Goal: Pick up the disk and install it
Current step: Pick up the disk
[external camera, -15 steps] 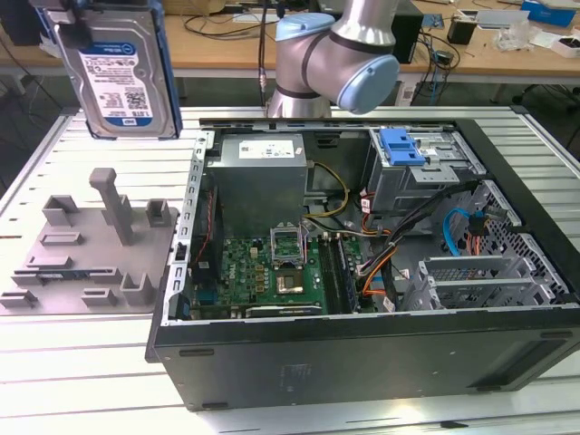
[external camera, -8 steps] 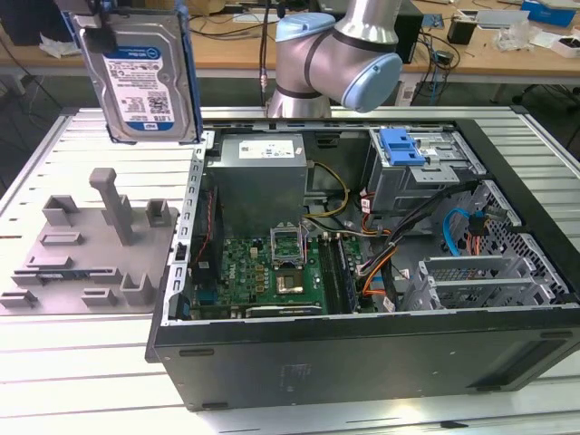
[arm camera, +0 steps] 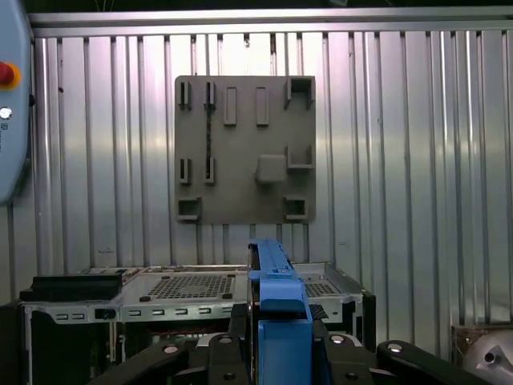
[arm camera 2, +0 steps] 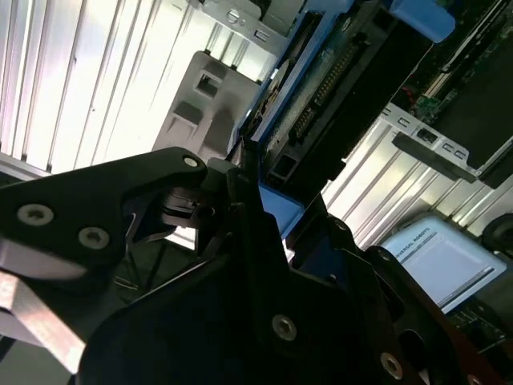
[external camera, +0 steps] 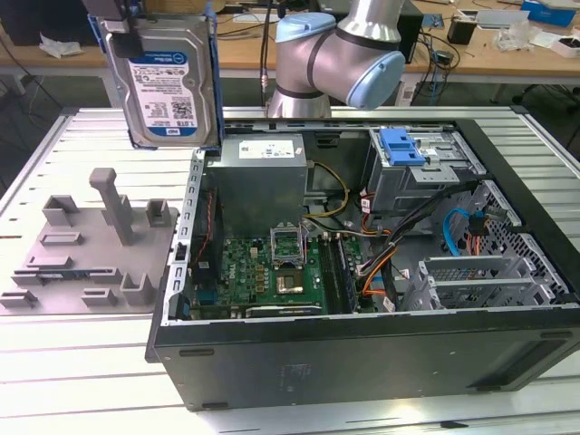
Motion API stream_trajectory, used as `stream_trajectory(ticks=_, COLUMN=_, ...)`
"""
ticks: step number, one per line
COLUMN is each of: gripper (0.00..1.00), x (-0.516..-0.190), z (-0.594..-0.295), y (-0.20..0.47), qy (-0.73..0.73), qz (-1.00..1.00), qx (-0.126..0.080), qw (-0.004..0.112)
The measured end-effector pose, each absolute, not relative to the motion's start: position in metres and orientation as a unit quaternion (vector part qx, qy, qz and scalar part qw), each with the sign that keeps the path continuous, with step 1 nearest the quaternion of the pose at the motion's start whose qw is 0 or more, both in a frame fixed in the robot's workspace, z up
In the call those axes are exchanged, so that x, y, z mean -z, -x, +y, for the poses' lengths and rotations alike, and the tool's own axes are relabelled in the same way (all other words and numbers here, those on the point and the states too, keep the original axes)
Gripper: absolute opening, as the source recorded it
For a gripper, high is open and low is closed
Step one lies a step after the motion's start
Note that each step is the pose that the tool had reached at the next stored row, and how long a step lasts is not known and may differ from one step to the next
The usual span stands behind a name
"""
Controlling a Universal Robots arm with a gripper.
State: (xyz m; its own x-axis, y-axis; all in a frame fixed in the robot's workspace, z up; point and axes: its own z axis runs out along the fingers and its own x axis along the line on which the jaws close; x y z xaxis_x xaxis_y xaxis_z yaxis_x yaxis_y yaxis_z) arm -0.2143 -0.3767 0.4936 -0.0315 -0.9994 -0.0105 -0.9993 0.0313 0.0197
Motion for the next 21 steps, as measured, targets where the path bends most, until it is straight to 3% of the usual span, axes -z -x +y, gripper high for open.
stream_trajectory(ticks=21, gripper=0.37, x=-0.494, z=-0.406, y=0.152, qy=-0.696, qz=-0.718, qx=0.011, qw=0.004)
